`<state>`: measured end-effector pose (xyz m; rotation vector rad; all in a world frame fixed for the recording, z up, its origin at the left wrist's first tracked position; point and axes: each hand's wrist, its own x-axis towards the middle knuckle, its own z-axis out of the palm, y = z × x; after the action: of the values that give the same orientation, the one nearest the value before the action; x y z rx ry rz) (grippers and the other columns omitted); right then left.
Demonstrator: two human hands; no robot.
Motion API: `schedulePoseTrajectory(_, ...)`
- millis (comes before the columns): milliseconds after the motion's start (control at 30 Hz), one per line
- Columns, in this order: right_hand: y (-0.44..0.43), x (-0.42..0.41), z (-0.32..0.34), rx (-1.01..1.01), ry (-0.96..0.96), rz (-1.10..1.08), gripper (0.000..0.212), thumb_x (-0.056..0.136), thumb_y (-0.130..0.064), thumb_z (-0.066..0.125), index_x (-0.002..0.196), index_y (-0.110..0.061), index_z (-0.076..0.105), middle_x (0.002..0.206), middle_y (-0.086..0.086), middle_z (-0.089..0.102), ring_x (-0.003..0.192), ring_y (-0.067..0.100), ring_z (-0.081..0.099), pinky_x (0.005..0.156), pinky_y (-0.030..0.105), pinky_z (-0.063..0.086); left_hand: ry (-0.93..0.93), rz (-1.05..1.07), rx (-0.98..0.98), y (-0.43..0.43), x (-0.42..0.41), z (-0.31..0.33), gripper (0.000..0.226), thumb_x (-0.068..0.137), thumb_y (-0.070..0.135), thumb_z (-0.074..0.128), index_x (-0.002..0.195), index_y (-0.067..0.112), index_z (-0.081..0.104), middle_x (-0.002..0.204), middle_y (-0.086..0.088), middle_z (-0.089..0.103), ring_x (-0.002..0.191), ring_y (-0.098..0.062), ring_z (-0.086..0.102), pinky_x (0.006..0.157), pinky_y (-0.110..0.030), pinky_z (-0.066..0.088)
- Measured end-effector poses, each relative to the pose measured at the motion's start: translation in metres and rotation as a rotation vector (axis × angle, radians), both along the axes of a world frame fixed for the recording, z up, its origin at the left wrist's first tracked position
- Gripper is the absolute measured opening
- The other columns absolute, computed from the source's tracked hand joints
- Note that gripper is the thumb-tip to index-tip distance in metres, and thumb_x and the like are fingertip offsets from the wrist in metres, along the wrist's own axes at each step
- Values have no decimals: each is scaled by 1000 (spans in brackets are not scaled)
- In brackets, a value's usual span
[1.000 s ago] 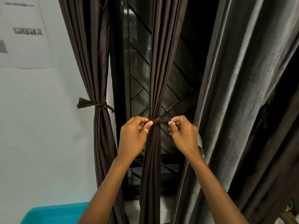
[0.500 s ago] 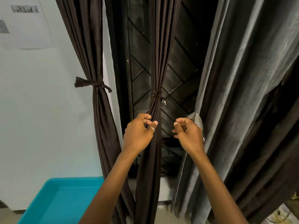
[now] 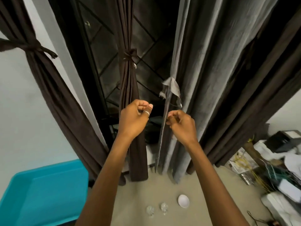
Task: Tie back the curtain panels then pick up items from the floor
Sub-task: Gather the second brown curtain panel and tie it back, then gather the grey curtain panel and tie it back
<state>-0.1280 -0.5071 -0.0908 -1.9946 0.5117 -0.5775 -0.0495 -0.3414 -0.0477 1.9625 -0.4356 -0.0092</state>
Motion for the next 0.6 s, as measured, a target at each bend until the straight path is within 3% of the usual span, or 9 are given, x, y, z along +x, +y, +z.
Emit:
schedulePoseTrajectory(367, -7, 6, -2, -18, -10, -148, 12, 100, -20, 60, 107, -22, 70, 95, -9, 73, 88, 8, 69, 80, 29, 57, 148, -75, -78, -31, 17, -29, 17, 92, 49, 65, 102, 36, 69, 92, 18, 73, 80, -2, 72, 81, -41, 62)
schedulePoseTrajectory(600, -19, 19, 6, 19, -100, -193, 14, 102, -28, 59, 111, -28, 69, 95, -11, 73, 81, 6, 68, 70, 22, 52, 143, -55, -135, -60, 22, -17, 15, 93, 41, 63, 104, 33, 70, 96, 14, 73, 84, -9, 72, 83, -45, 61)
